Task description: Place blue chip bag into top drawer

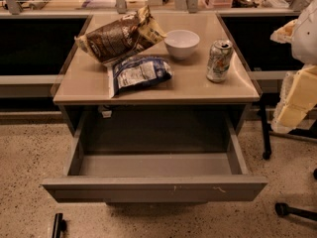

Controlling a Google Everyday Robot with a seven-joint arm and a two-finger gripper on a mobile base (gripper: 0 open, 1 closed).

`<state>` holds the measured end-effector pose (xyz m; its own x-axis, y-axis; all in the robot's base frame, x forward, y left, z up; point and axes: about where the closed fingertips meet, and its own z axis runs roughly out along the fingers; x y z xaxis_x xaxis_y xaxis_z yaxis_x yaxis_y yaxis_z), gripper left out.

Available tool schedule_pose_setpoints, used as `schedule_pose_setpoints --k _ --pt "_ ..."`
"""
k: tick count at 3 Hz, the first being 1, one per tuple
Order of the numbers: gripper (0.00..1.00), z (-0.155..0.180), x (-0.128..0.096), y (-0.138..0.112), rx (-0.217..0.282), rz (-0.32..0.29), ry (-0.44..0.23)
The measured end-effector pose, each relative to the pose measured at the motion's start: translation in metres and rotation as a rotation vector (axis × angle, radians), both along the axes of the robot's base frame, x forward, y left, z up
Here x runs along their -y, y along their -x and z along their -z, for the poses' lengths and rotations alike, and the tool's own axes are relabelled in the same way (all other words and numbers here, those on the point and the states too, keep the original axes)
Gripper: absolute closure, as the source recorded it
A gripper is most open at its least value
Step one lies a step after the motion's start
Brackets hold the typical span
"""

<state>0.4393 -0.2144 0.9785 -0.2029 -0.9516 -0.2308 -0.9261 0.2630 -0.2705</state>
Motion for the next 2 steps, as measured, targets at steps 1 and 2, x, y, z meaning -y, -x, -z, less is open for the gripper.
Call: schedule_pose_setpoints --k 1,2 --pt "0.0 0.0 0.0 0.0 0.0 0.0 0.0" --pt "0.0 -0.0012 -0.0042 -0.0037 0.035 -0.002 -0.019"
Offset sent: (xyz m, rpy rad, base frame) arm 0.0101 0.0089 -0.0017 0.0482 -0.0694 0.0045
